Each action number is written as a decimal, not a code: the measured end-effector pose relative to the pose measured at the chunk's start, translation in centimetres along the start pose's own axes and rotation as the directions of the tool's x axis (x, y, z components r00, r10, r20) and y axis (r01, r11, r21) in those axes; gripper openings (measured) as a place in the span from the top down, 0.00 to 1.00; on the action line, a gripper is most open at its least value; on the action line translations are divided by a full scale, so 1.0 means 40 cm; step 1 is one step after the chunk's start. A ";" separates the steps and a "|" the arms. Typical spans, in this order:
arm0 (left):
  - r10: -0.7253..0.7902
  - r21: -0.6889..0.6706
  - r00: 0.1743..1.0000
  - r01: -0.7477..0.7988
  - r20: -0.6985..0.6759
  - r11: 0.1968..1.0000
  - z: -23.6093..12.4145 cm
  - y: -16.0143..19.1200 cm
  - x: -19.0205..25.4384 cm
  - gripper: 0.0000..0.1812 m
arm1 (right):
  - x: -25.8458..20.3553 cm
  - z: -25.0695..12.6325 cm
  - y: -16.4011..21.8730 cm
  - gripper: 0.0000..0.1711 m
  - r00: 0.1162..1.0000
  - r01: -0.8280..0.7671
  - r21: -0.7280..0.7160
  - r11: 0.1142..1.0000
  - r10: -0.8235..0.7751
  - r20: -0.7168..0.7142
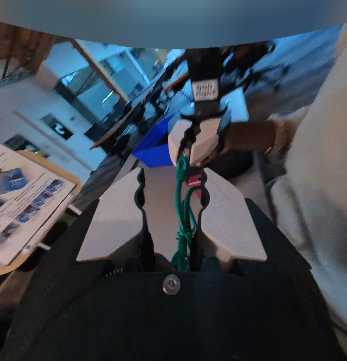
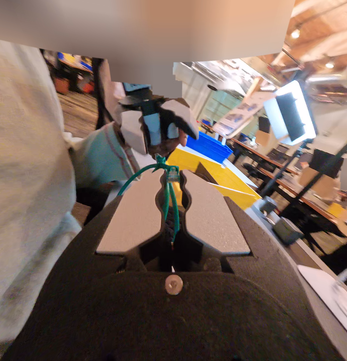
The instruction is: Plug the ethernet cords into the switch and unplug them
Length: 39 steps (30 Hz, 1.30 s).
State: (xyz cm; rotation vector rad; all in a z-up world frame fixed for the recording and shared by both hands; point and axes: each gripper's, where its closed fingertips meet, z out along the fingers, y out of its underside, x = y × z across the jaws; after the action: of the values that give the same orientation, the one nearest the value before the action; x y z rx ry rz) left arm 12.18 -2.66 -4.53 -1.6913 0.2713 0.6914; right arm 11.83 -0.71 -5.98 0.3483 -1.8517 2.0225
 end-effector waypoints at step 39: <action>-0.243 -0.106 0.941 0.223 -0.238 0.969 0.069 0.072 0.083 0.94 | -0.037 -0.007 0.000 0.93 0.996 0.021 0.063 0.998 -0.026 0.090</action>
State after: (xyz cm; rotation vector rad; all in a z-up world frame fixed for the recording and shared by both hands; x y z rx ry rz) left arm 12.49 -0.09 -9.05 -1.8503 0.2167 0.3160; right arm 13.17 -0.59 -6.65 0.4847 -1.8317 2.0836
